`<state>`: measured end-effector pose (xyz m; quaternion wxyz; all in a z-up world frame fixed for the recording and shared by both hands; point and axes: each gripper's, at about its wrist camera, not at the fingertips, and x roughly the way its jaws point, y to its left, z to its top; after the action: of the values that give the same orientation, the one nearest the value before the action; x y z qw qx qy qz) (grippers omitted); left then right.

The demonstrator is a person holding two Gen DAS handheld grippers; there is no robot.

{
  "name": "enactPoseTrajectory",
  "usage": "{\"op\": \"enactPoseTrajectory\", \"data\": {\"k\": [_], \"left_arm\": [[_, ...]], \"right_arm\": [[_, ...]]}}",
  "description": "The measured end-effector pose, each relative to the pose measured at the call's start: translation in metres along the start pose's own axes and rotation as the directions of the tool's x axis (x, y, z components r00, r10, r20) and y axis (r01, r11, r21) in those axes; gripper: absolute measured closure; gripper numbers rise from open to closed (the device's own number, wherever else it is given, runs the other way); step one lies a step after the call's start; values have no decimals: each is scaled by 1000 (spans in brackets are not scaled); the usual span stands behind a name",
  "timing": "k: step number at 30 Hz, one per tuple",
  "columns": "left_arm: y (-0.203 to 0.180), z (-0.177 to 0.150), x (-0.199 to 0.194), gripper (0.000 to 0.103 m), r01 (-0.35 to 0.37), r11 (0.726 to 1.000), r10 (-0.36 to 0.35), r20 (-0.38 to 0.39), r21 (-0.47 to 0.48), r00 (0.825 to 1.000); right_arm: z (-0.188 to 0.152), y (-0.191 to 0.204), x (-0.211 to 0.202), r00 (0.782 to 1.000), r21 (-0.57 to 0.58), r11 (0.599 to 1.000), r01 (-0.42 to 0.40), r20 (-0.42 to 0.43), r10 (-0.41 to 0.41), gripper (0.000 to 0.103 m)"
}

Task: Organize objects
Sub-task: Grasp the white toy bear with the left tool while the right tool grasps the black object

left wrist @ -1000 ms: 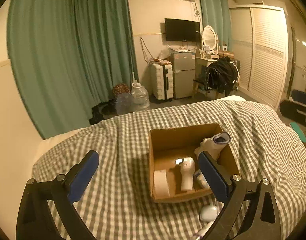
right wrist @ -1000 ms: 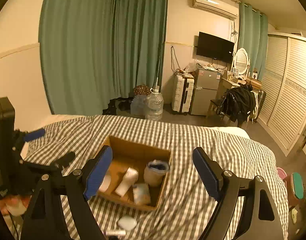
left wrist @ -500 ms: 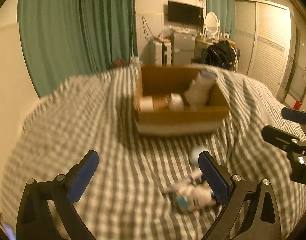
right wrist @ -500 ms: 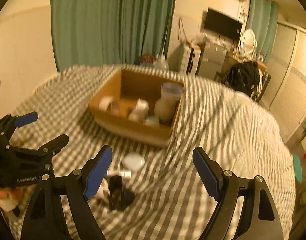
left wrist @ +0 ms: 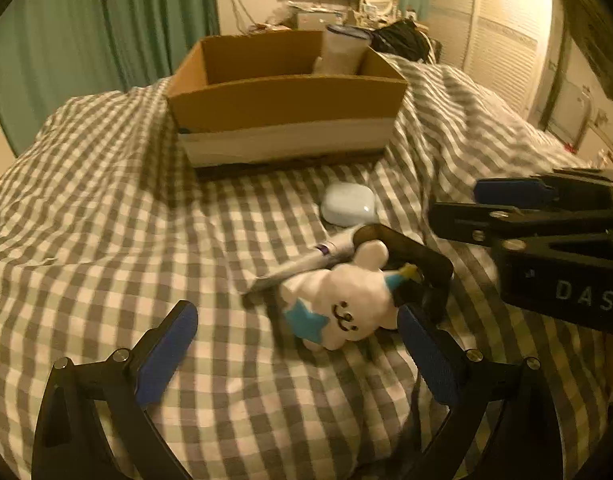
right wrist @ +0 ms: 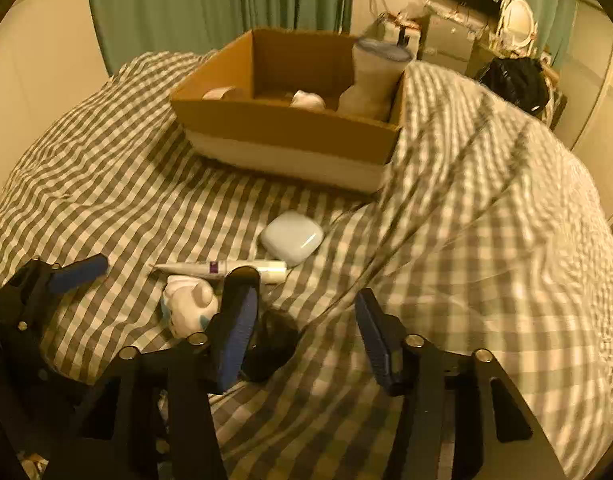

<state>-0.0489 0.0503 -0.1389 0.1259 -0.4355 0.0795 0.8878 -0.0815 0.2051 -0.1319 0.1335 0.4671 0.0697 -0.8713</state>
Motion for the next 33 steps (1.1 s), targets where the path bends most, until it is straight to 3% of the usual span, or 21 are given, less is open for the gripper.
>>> {"op": "enactPoseTrajectory", "data": {"k": [4, 8, 12, 16, 18, 19, 20, 23, 24, 33], "left_arm": [[-3, -2, 14, 0, -3, 1000, 4, -34, 12, 999], [3, -2, 26, 0, 22, 999, -24, -68, -40, 997], [6, 4, 34, 1, 45, 996, -50, -57, -75, 997], [0, 10, 48, 3, 63, 996, -67, -63, -61, 996], [-1, 12, 52, 16, 79, 995, -83, -69, -54, 994], [-3, 12, 54, 36, 87, 995, -91, -75, -51, 993], [-2, 11, 58, 43, 87, 995, -92, -90, -49, 992], [0, 10, 56, 45, 107, 992, -113, -83, -64, 990], [2, 9, 53, 51, 116, 990, -122, -78, -74, 990], [11, -2, 21, 50, 134, 986, -141, -66, -101, 988]], "right_arm": [[-1, 8, 14, 998, -22, 999, -35, -48, 34, 70], [-2, 10, 33, 993, -19, 999, -33, -112, 31, 87], [-5, 8, 31, 995, -16, 1000, -10, -102, 9, 98], [-6, 0, 24, 997, 21, 1000, 9, -71, -7, 100], [-5, -2, 22, 998, 32, 999, 15, -60, -13, 100], [-4, -3, 21, 998, 36, 999, 15, -57, -13, 100], [-4, -3, 21, 998, 40, 999, 16, -54, -13, 101], [-4, -4, 19, 999, 46, 999, 12, -44, -10, 101], [-4, -4, 18, 999, 47, 999, 14, -41, -12, 101], [-5, -4, 4, 1000, 49, 998, 27, 3, -28, 103]]}}
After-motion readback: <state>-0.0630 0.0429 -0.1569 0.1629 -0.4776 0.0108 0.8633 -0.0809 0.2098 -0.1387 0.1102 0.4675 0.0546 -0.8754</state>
